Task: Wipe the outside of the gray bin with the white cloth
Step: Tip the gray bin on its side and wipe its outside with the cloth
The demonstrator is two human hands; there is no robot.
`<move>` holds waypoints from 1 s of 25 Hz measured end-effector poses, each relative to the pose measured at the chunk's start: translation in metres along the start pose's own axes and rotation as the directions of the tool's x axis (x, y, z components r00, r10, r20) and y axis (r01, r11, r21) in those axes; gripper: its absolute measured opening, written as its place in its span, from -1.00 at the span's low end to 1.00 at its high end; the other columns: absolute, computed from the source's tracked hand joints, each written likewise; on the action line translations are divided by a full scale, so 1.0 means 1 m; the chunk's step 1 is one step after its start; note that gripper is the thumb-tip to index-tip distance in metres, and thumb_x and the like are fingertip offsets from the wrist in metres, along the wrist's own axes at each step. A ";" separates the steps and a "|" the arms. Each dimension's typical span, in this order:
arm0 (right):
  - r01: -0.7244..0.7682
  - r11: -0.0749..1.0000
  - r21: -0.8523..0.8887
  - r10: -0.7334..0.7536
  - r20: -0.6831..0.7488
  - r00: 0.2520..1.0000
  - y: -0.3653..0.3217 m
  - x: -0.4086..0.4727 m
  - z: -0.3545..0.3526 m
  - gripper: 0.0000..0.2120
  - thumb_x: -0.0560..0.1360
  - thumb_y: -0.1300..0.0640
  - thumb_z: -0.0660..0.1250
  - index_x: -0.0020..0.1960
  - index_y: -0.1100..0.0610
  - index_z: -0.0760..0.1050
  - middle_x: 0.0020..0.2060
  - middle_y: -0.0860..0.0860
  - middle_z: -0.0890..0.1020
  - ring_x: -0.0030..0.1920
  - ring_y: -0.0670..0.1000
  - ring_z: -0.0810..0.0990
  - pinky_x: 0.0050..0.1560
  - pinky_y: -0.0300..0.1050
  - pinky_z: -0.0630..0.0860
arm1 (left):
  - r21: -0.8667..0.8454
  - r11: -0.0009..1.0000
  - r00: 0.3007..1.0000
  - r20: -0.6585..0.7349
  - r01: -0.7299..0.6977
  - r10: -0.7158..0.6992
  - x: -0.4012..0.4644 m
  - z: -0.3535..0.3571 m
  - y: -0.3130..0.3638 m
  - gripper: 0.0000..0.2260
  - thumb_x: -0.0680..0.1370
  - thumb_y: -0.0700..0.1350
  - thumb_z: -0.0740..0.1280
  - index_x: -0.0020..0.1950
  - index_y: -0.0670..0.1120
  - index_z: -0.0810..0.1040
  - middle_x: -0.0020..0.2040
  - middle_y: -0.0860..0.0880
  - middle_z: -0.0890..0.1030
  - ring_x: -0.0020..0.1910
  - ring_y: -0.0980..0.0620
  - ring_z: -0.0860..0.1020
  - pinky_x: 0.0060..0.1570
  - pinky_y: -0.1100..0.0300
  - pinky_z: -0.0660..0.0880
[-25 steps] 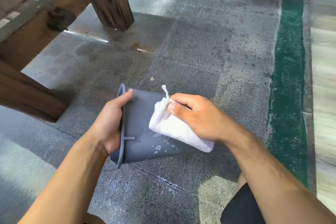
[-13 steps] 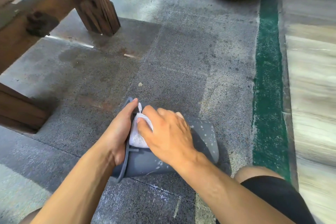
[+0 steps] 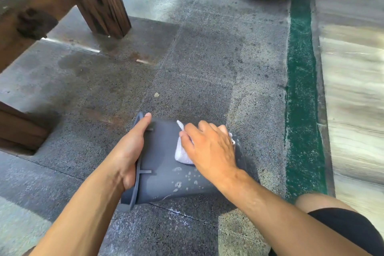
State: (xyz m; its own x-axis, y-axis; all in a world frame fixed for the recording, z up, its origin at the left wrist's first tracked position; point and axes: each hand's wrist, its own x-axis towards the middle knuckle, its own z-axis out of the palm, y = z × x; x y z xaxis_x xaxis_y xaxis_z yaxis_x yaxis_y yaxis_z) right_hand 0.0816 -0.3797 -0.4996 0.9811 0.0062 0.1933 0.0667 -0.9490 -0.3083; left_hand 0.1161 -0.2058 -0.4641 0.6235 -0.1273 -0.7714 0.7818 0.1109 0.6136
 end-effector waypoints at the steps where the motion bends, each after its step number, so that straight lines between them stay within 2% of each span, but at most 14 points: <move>1: -0.006 1.000 -0.026 0.006 0.011 1.000 0.008 -0.001 0.002 -0.74 0.63 -0.06 0.20 -0.06 0.04 0.58 -0.27 0.07 0.54 -0.21 0.20 0.57 -0.11 0.10 0.42 | -0.004 1.000 1.000 -0.016 0.001 -0.001 0.001 -0.001 0.000 -0.41 0.49 0.45 0.28 -0.18 -0.03 0.81 -0.07 -0.19 0.79 -0.20 -0.17 0.77 -0.24 -0.03 0.69; 4: -0.028 0.996 -0.087 0.031 0.025 0.999 0.031 -0.006 0.008 -0.75 0.64 -0.05 0.21 -0.05 0.05 0.58 -0.27 0.06 0.54 -0.22 0.19 0.55 -0.13 0.08 0.39 | 0.003 1.000 0.999 -0.049 0.006 -0.006 0.003 -0.004 0.003 -0.38 0.48 0.47 0.27 -0.34 -0.02 0.78 -0.21 -0.16 0.79 -0.35 -0.14 0.75 -0.42 0.02 0.66; 8: -0.098 0.985 -0.145 0.102 0.016 0.995 0.065 -0.018 0.012 -0.77 0.63 -0.03 0.25 -0.09 0.07 0.57 -0.29 0.05 0.53 -0.27 0.17 0.55 -0.18 0.06 0.37 | 0.044 0.999 0.997 -0.076 0.012 -0.009 0.003 -0.009 0.007 -0.37 0.48 0.49 0.23 -0.35 0.01 0.77 -0.22 -0.14 0.79 -0.33 -0.11 0.76 -0.39 0.03 0.67; 13: -0.249 0.949 -0.192 0.266 0.070 0.961 0.105 -0.027 0.014 -0.70 0.67 -0.06 0.14 -0.02 0.05 0.57 -0.23 0.02 0.57 -0.21 0.12 0.57 -0.05 0.07 0.44 | 0.055 0.998 0.996 -0.087 0.030 -0.025 0.005 -0.012 0.008 -0.35 0.49 0.48 0.23 -0.36 -0.03 0.77 -0.24 -0.15 0.78 -0.35 -0.11 0.76 -0.41 0.01 0.66; 16: -0.340 0.903 -0.261 0.383 0.132 0.914 0.122 -0.030 0.011 -0.74 0.65 -0.06 0.21 -0.01 0.07 0.59 -0.19 0.01 0.58 -0.21 0.08 0.58 0.03 0.04 0.42 | 0.052 0.998 0.996 -0.083 0.019 -0.015 0.006 -0.012 0.008 -0.37 0.49 0.46 0.25 -0.37 -0.03 0.77 -0.24 -0.15 0.78 -0.34 -0.11 0.76 -0.41 0.01 0.66; 18: -0.452 0.845 -0.286 0.510 0.174 0.842 0.130 -0.033 0.010 -0.73 0.63 -0.05 0.28 -0.04 0.12 0.61 -0.24 -0.01 0.53 -0.26 0.06 0.54 0.00 -0.01 0.46 | 0.052 0.999 0.997 -0.074 0.011 -0.008 0.005 -0.012 0.009 -0.38 0.49 0.45 0.27 -0.35 -0.03 0.77 -0.22 -0.16 0.79 -0.32 -0.12 0.76 -0.40 0.01 0.67; 20: -0.554 0.803 -0.218 0.589 0.148 0.795 0.129 -0.028 0.003 -0.72 0.62 -0.05 0.30 0.00 0.16 0.62 -0.29 -0.01 0.49 -0.29 0.06 0.50 -0.18 -0.08 0.47 | 0.037 0.999 0.997 -0.069 -0.021 0.024 0.005 -0.012 0.011 -0.41 0.53 0.39 0.27 -0.31 -0.05 0.78 -0.20 -0.17 0.79 -0.30 -0.12 0.76 -0.39 0.03 0.67; 23: -0.517 0.856 0.007 0.517 0.019 0.856 0.109 -0.009 -0.014 -0.73 0.60 -0.09 0.32 0.01 0.11 0.61 -0.24 -0.03 0.53 -0.25 0.04 0.52 -0.25 -0.10 0.49 | 0.008 0.996 0.995 -0.050 -0.083 0.084 0.005 -0.012 0.014 -0.47 0.56 0.29 0.28 -0.29 -0.10 0.77 -0.23 -0.17 0.78 -0.31 -0.12 0.75 -0.36 0.07 0.67; 25: -0.453 0.876 0.167 0.459 0.005 0.889 0.086 0.002 -0.025 -0.74 0.57 -0.15 0.32 -0.06 0.03 0.61 -0.22 -0.07 0.58 -0.22 0.01 0.55 -0.23 -0.09 0.52 | 0.025 0.995 0.995 -0.011 -0.096 0.097 0.003 -0.007 0.012 -0.50 0.55 0.24 0.30 -0.27 -0.12 0.77 -0.24 -0.16 0.78 -0.32 -0.12 0.75 -0.37 0.09 0.67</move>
State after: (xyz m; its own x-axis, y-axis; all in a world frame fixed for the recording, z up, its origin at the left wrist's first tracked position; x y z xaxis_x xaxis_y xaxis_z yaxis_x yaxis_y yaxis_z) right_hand 0.0847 -0.4689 -0.5019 0.9034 -0.4282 0.0252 -0.3559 -0.7812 -0.5129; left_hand 0.1268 -0.1980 -0.4601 0.6961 -0.1054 -0.7102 0.7180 0.0983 0.6891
